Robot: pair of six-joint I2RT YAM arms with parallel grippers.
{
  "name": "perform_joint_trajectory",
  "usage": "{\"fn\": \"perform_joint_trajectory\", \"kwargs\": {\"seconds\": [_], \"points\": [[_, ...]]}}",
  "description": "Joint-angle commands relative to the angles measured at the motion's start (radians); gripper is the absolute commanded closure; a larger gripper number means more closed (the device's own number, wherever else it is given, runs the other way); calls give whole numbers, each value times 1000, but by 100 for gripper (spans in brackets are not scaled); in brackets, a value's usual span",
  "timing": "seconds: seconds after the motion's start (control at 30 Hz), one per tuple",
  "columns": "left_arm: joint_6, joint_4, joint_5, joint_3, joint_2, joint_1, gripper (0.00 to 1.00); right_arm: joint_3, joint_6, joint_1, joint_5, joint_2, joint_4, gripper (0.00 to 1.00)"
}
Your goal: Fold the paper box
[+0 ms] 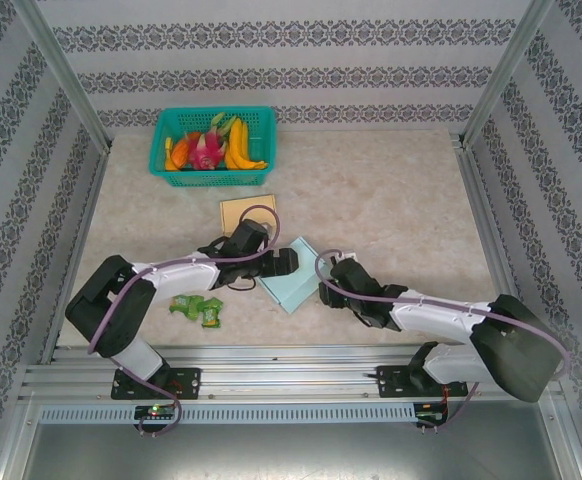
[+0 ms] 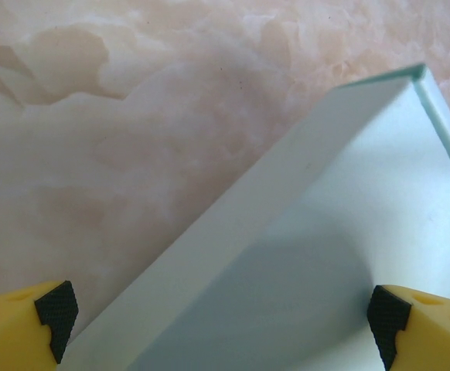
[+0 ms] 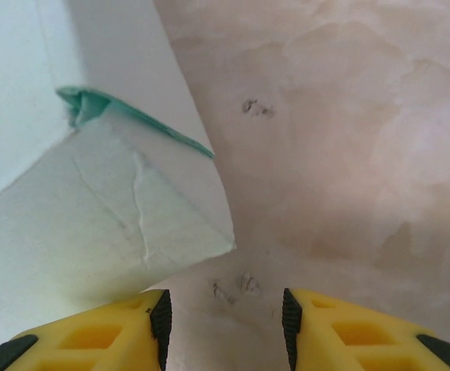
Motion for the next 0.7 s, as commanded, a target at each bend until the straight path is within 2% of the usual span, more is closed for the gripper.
{"fn": "perform_joint_trajectory", "kwargs": {"seconds": [0.0,0.3,0.53,0.67], "points": [[-36,-3,39,-33,-28,-37,2,61,-33,-16,-42,25,49,56],[-68,-83,-45,-65,-175,-45,0,42,-26,-29,-15,63,66,54],[-51,-203,-188,-57,-294,-45,0,-8,-20,-34,3,-65,17,54],[-13,-259,-242,-23,-331,-43,0,-17,-16,-45,-27,-173,-43,55]]}}
